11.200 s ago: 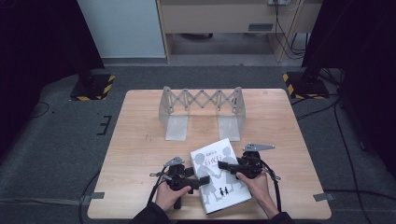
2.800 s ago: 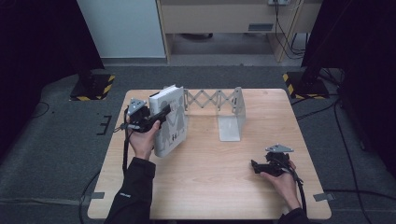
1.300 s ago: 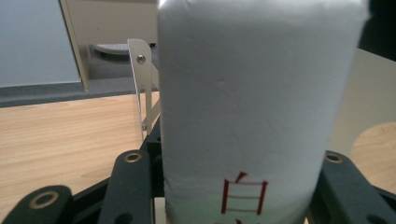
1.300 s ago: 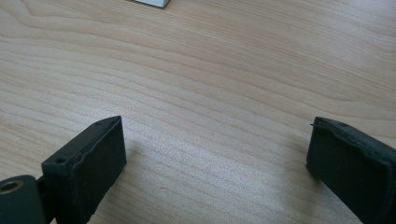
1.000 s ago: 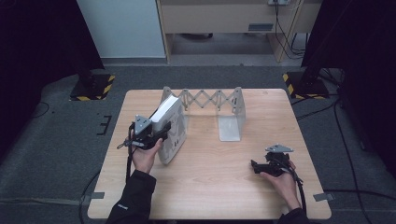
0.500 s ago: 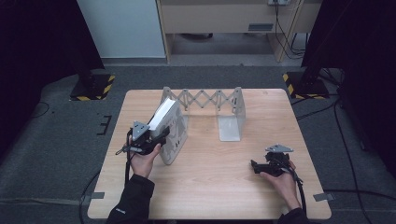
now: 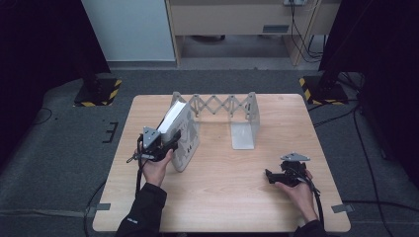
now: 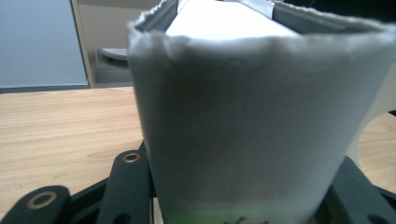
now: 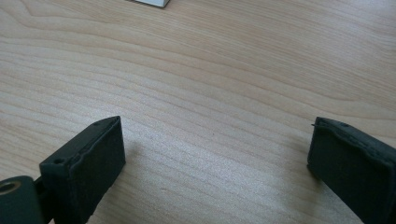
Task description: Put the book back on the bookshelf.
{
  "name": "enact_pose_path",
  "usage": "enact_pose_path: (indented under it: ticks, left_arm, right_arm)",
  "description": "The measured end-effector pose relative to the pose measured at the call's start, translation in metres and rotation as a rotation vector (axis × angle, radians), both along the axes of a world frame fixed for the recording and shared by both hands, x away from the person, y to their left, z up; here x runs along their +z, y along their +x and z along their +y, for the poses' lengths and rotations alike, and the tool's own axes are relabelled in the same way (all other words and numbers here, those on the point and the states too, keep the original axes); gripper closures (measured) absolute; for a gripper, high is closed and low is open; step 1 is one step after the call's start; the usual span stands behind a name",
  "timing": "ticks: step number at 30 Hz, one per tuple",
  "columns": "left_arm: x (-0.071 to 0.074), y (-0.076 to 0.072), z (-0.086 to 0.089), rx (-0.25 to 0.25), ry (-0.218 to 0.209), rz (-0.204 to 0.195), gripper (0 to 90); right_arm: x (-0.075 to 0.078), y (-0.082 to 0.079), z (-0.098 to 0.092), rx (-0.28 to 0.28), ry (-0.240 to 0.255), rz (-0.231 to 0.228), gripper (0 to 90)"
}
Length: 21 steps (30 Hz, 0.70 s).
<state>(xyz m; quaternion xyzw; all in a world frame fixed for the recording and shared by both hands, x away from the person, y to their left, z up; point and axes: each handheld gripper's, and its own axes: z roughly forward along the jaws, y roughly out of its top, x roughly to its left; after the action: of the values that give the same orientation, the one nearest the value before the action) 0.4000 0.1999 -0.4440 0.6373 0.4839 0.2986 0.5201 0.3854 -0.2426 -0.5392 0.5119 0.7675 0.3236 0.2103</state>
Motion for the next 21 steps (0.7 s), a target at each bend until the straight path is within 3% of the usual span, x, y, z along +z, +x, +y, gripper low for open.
enact_pose_path:
  ticks: [4, 16, 21]
  left_arm:
    - [-0.001, 0.003, -0.003, 0.002, 0.019, -0.015, 50.6]
    - [-0.003, 0.013, -0.010, 0.020, 0.023, -0.043, 50.5]
    - [-0.002, 0.018, -0.012, 0.030, 0.043, -0.040, 50.5]
  right_arm:
    - [0.000, 0.000, 0.000, -0.002, 0.000, -0.002, 4.2]
    - [0.000, 0.000, 0.000, -0.002, 0.000, -0.002, 4.1]
    - [0.000, 0.000, 0.000, -0.001, 0.000, 0.000, 4.1]
